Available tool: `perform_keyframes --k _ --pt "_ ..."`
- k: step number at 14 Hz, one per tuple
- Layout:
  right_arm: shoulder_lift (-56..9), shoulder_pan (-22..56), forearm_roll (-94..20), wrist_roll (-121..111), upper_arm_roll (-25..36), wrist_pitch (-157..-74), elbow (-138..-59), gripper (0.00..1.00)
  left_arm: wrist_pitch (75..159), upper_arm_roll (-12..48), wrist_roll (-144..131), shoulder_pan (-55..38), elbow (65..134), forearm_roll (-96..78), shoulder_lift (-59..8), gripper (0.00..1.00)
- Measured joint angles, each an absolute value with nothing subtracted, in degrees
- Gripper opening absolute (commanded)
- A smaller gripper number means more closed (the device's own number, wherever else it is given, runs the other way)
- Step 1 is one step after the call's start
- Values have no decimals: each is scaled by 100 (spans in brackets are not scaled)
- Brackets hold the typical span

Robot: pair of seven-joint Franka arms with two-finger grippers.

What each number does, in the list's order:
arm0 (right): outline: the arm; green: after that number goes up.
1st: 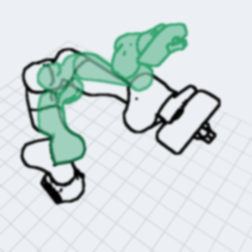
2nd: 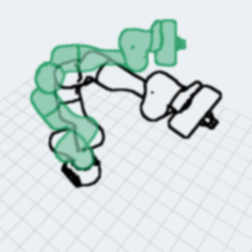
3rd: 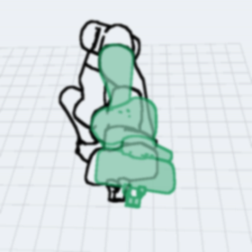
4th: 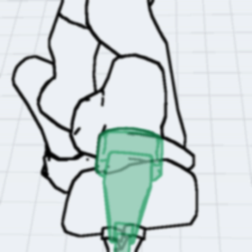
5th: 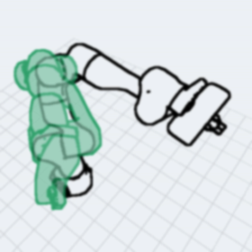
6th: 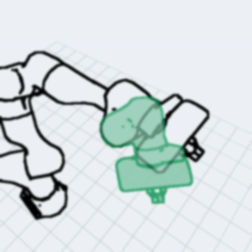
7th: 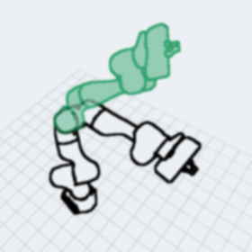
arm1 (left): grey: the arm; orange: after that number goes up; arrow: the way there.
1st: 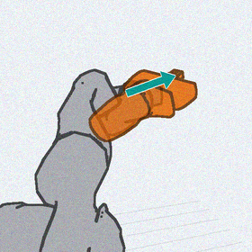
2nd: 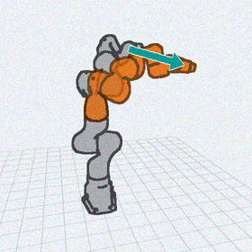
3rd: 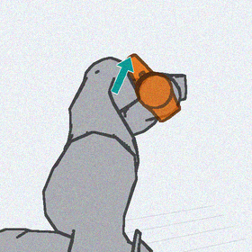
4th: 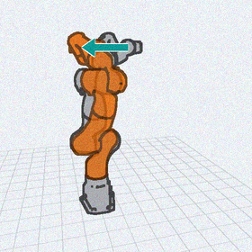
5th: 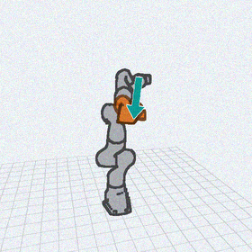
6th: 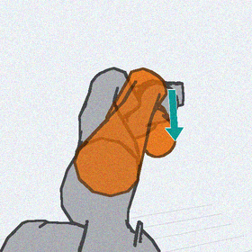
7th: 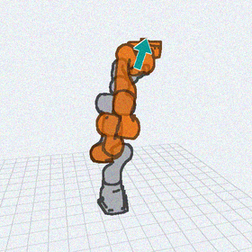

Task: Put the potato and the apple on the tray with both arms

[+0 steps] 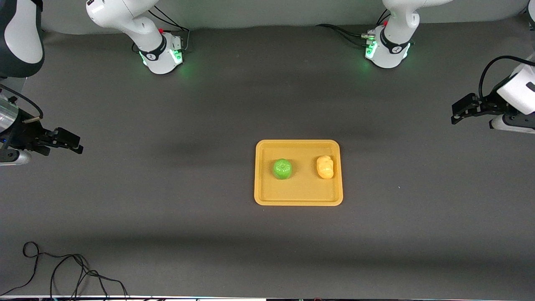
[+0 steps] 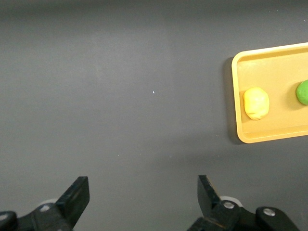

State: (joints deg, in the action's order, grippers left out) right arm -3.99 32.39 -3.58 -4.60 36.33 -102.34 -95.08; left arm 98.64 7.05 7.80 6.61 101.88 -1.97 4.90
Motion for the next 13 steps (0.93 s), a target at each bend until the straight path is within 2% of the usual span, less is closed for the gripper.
perform_keyframes --k 9,10,13 --pt "-311 3221 -343 -278 3605 -9635 -9291 100 9968 708 780 661 10423 -196 600 100" --pt "-305 3011 -342 -211 3383 -9590 -9272 100 9975 708 780 661 10443 -196 603 100" --pt "-234 1185 -332 -172 1481 -9540 -9237 100 9978 715 780 660 10458 -196 605 100"
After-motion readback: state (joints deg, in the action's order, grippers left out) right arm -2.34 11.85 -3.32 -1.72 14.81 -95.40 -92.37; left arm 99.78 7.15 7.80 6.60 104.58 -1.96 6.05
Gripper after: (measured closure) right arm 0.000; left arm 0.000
